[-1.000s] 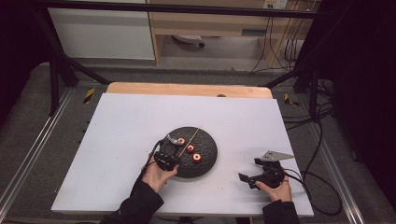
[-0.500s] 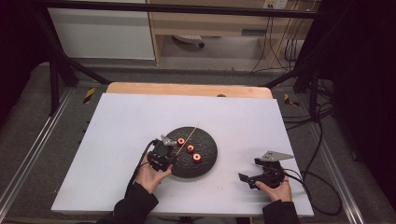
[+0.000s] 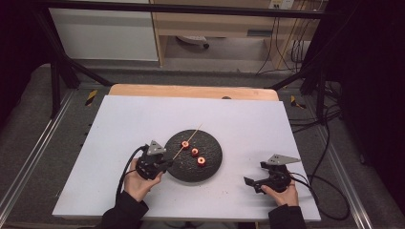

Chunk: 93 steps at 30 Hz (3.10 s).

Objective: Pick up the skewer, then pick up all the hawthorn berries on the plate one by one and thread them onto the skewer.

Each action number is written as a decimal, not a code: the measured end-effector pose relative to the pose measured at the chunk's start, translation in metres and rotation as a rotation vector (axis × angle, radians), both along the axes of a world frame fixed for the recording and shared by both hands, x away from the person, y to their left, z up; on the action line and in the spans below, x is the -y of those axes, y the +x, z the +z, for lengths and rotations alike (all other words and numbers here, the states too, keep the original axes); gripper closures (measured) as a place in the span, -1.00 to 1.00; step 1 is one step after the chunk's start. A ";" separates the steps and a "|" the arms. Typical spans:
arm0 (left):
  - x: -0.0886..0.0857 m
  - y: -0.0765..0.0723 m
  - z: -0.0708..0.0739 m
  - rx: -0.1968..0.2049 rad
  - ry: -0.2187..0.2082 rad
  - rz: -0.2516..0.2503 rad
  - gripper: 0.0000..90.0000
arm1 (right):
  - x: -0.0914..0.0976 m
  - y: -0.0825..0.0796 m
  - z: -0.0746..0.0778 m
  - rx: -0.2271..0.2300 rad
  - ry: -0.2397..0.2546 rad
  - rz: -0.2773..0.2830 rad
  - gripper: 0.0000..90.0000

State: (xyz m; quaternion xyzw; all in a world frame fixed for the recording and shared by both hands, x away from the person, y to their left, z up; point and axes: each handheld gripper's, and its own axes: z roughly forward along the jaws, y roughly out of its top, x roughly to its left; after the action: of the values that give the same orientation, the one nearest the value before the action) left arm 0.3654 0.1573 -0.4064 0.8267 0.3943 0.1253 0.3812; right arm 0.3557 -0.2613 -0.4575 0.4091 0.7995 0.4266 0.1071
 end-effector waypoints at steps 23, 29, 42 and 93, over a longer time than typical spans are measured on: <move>-0.062 -0.029 -0.021 0.078 -0.083 -0.034 0.97 | -0.005 0.001 0.001 0.002 -0.007 -0.006 -0.98; -0.070 -0.029 -0.027 0.080 -0.092 -0.040 0.97 | -0.011 0.003 0.006 0.008 -0.020 -0.011 -0.98; -0.079 -0.032 -0.032 0.084 -0.094 -0.051 0.97 | -0.031 0.008 0.018 0.015 -0.038 0.005 -0.98; -0.082 -0.035 -0.037 0.094 -0.084 -0.072 0.97 | -0.184 0.076 0.066 -0.178 -0.325 0.218 -0.45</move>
State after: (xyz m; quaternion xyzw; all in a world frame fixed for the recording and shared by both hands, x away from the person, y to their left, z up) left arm 0.3300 0.2393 -0.4430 0.8168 0.3511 0.1335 0.4378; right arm 0.4321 -0.0776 -0.3914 0.3336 0.9036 0.2633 0.0538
